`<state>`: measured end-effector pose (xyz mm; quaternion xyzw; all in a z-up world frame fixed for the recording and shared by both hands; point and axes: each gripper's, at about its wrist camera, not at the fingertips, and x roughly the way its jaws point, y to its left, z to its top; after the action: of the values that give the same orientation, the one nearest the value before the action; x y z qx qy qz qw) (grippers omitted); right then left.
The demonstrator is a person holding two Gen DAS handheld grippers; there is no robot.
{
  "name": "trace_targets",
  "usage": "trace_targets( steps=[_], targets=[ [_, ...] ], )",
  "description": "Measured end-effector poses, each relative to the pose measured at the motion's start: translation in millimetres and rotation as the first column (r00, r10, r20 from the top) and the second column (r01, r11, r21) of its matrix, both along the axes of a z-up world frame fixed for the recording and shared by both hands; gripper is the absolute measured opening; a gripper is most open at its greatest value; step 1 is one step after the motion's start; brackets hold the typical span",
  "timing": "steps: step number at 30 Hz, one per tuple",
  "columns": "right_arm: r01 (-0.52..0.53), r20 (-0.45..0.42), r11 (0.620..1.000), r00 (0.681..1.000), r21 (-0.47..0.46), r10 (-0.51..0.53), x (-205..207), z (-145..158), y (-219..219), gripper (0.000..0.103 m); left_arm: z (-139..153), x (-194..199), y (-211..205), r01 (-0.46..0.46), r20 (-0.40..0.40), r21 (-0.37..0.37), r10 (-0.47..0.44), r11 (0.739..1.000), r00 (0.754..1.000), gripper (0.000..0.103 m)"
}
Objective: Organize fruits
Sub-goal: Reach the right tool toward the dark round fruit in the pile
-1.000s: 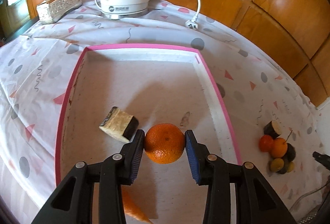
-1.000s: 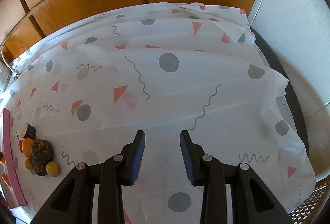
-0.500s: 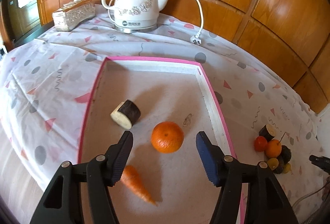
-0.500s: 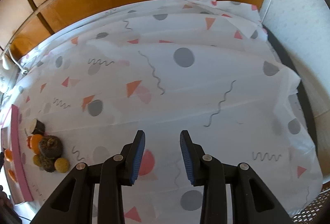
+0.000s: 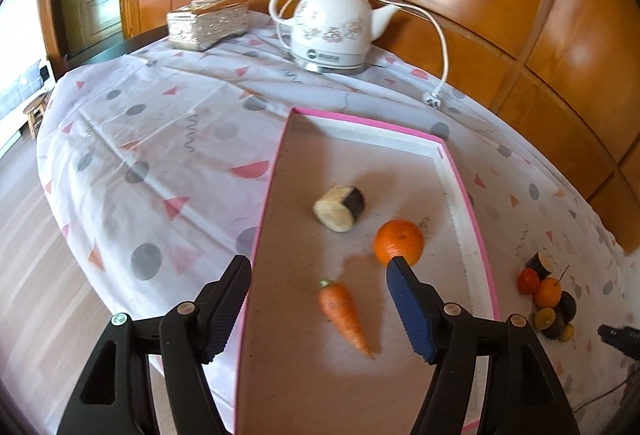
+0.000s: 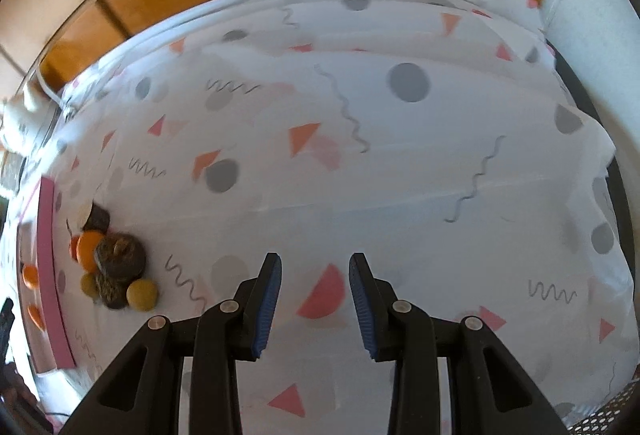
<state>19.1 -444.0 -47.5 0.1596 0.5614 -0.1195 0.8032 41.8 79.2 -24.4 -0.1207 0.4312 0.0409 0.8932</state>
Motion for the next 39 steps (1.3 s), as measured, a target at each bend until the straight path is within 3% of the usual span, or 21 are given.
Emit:
trace_targets(
  steps=[6, 9, 12, 14, 20, 31, 39],
  targets=[
    [-0.041, -0.023, 0.999, 0.999, 0.032, 0.041, 1, -5, 15, 0.035, 0, -9, 16, -0.043, 0.006, -0.009, 0.043, 0.999, 0.999, 0.073],
    [-0.049, -0.009, 0.993, 0.999, 0.106, 0.050, 3, -5, 26, 0.036, -3, -12, 21, -0.055, -0.003, -0.014, 0.055, 0.998, 0.998, 0.074],
    [-0.056, 0.015, 0.980, 0.998, 0.193, 0.054, 9, -7, 42, 0.045, -6, -15, 26, -0.066, -0.014, -0.021, 0.066, 0.998, 0.998, 0.073],
    [-0.062, 0.028, 0.969, 0.998, 0.238, 0.057, 15, -8, 55, 0.047, -7, -17, 29, -0.070, -0.016, -0.023, 0.070, 0.997, 0.997, 0.074],
    [-0.059, 0.064, 0.952, 0.997, 0.301, 0.042, 38, -15, 85, 0.047, -7, -22, 34, -0.078, -0.010, -0.034, 0.077, 0.996, 0.997, 0.074],
    [-0.080, 0.084, 0.949, 0.995, 0.304, 0.057, 62, -19, 109, 0.050, -8, -25, 37, -0.094, -0.013, -0.045, 0.093, 0.995, 0.996, 0.075],
    [-0.117, 0.058, 0.962, 0.993, 0.246, 0.106, 67, -31, 123, 0.048, -14, -25, 39, -0.096, -0.033, -0.050, 0.095, 0.994, 0.995, 0.075]
  ],
)
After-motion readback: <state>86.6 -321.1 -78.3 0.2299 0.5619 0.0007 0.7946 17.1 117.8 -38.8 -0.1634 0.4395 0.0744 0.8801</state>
